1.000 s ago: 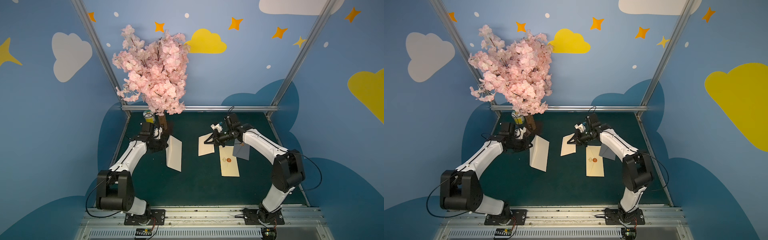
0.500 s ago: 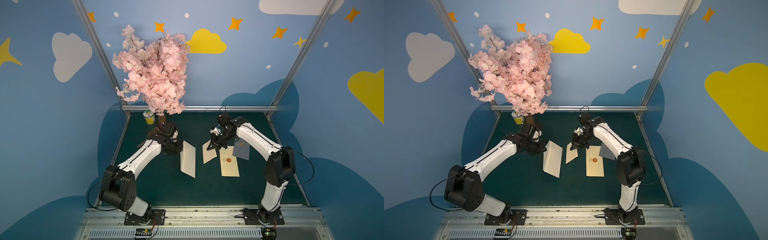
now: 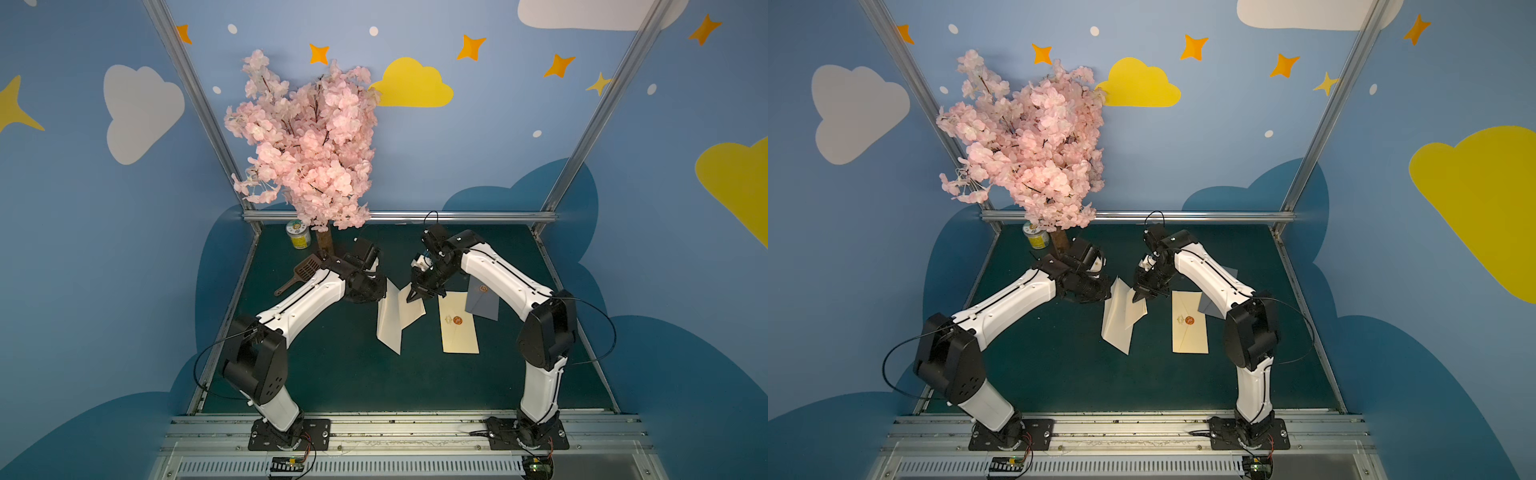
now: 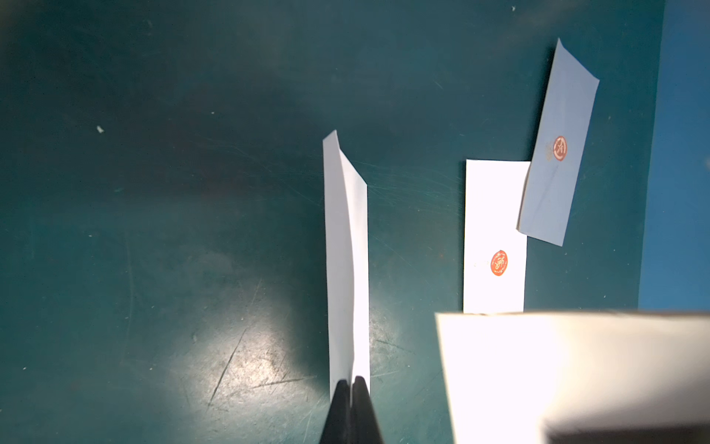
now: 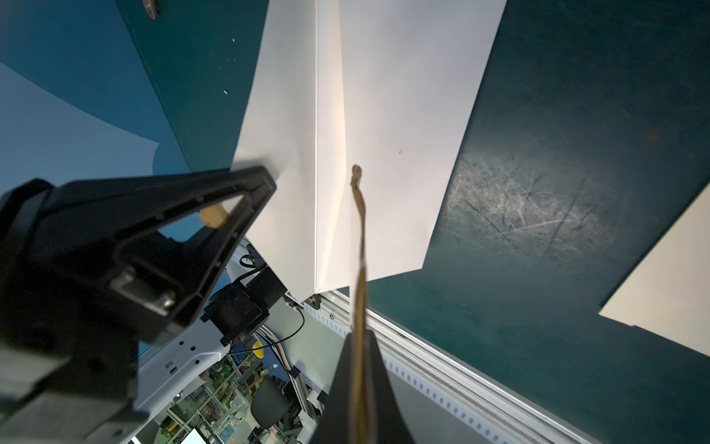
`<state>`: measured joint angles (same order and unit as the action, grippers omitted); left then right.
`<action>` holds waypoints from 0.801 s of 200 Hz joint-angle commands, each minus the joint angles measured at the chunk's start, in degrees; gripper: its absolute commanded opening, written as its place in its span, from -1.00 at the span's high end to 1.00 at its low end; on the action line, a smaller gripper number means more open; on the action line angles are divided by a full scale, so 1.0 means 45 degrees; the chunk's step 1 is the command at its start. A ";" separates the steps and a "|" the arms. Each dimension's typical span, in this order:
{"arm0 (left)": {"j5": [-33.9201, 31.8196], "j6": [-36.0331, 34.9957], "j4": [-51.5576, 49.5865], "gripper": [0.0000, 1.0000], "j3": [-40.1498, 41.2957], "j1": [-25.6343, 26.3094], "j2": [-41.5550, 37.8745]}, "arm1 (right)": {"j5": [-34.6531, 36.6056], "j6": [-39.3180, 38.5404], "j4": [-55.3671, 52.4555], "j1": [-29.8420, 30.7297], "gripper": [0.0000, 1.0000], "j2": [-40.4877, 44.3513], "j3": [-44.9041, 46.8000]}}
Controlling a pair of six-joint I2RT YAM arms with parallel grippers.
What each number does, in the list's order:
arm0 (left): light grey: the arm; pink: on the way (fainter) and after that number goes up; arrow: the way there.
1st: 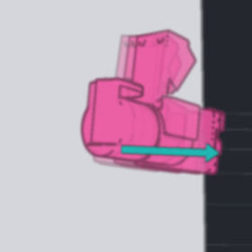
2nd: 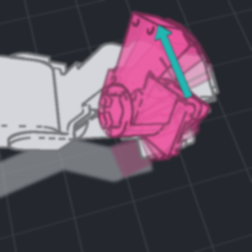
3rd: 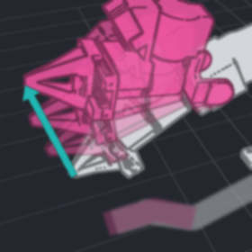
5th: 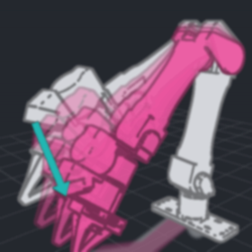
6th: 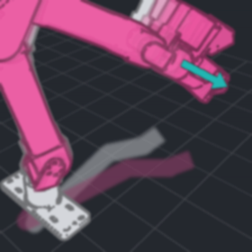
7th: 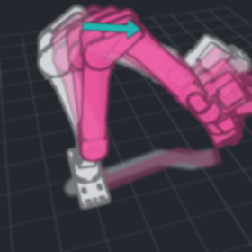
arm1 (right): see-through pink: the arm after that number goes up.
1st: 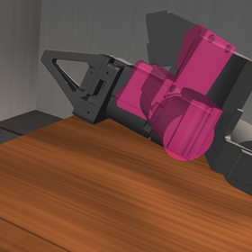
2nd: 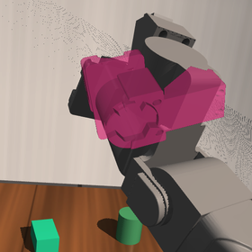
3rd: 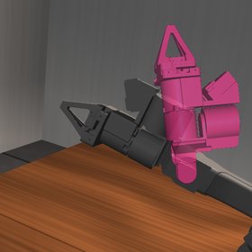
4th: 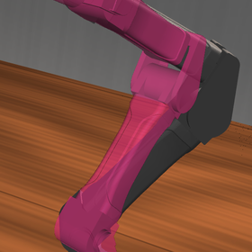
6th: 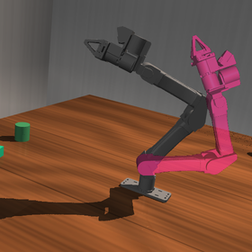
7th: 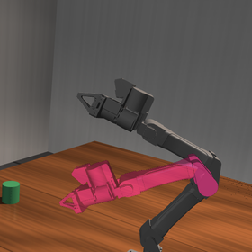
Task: Fold the letter paper in half and place it into the envelope
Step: Pick up the envelope from the center of the board, then place the letter paper in the envelope.
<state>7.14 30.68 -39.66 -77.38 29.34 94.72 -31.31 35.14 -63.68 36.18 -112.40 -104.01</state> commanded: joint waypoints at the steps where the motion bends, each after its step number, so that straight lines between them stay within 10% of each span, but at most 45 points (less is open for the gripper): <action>1: -0.0316 0.0003 -0.0031 0.95 -0.0104 0.0269 0.0065 | 0.0045 0.0399 0.0182 0.0158 1.00 -0.0325 -0.0230; 160: 0.1296 0.0706 0.2142 0.95 0.1058 0.1155 0.0240 | -0.2495 0.2208 0.3768 -0.0430 1.00 -0.1102 0.1472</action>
<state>9.02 32.77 -33.12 -74.76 33.93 96.82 -41.08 43.77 -48.51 34.81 -115.46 -97.12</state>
